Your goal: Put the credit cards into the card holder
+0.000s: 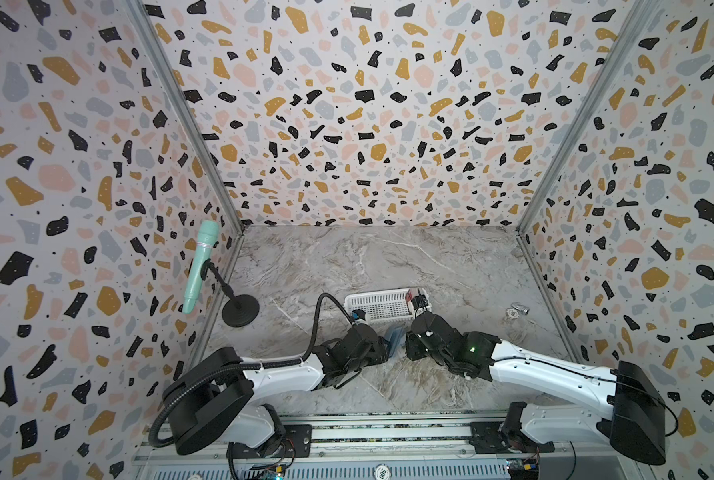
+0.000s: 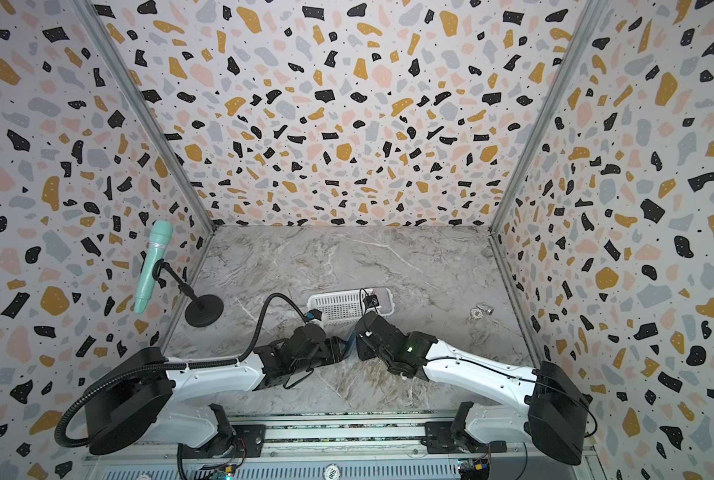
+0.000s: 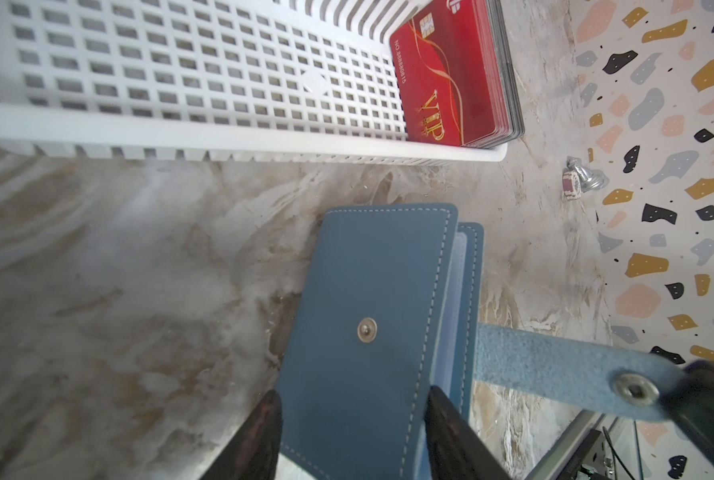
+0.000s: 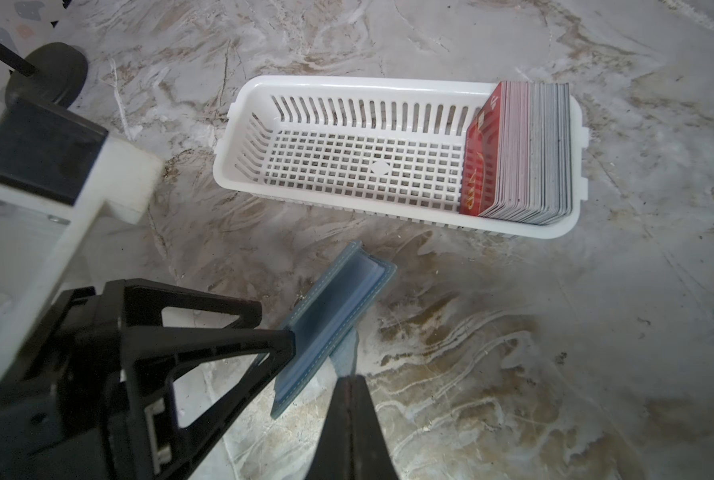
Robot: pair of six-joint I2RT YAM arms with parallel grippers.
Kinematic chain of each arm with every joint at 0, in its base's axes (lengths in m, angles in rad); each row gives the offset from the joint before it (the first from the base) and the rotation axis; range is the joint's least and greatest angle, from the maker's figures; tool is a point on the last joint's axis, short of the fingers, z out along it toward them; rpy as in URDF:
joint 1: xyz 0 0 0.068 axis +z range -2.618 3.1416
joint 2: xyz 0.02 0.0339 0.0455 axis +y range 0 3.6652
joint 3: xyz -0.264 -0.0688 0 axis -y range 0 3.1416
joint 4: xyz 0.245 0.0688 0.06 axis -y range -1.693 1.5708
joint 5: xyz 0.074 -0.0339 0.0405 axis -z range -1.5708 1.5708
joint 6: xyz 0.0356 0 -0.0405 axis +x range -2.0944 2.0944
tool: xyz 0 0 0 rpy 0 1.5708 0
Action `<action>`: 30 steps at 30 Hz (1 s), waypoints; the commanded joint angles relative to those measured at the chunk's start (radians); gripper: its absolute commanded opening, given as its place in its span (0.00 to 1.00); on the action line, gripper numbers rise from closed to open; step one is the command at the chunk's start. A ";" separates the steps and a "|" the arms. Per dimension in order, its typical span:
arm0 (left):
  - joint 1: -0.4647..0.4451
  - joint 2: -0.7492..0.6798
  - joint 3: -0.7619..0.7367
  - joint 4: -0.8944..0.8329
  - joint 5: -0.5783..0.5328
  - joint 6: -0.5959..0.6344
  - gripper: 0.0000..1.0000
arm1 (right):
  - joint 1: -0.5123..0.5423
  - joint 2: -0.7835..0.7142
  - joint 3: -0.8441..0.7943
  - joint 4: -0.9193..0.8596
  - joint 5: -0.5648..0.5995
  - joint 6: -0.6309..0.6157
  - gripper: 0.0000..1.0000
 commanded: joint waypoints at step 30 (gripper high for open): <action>-0.028 -0.071 -0.179 0.257 -0.003 -0.240 0.08 | -0.081 0.152 -0.078 0.194 -0.211 0.020 0.20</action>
